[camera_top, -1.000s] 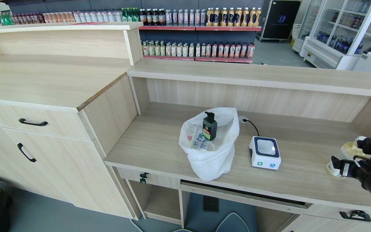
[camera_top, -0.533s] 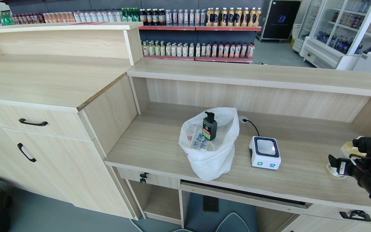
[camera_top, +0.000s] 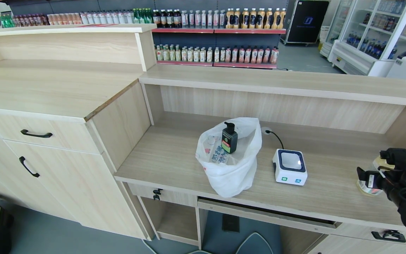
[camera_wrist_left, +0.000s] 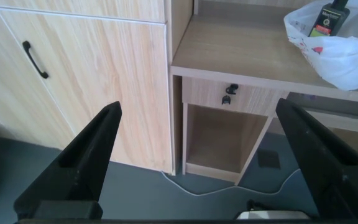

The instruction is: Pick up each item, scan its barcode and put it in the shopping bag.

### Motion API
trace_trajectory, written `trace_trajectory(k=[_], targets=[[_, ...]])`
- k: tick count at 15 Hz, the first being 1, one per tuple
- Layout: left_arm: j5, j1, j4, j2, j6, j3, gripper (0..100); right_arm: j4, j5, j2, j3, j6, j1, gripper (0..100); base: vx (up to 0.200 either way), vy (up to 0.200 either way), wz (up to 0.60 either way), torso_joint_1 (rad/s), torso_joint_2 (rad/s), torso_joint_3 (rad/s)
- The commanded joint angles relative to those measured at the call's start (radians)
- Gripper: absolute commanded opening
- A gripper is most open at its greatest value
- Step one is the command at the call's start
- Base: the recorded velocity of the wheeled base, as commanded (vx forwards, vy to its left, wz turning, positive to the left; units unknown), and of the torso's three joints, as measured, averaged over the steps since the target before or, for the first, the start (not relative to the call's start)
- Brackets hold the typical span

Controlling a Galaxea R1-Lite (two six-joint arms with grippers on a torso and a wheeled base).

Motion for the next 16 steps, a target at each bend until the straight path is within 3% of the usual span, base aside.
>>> trace_trajectory(k=[1,9,10,16], targets=[[0.0,0.0,0.0,0.0,0.0,0.0,100,-0.002,0.005,0.036,-0.016,-0.013,0.0,100,0.0,0.0,0.0,0.0,0.0,0.0],[0.0,0.0,0.0,0.0,0.0,0.0,100,-0.027,0.007,0.123,-0.116,-0.027,0.034,100,0.0,0.0,0.0,0.0,0.0,0.0],[0.0,0.0,0.0,0.0,0.0,0.0,100,-0.031,0.007,0.125,-0.119,-0.027,0.035,0,0.0,0.0,0.0,0.0,0.0,0.0],[0.0,0.0,0.0,0.0,0.0,0.0,100,-0.041,0.008,0.121,-0.154,-0.065,0.035,0,0.0,0.0,0.0,0.0,0.0,0.0]])
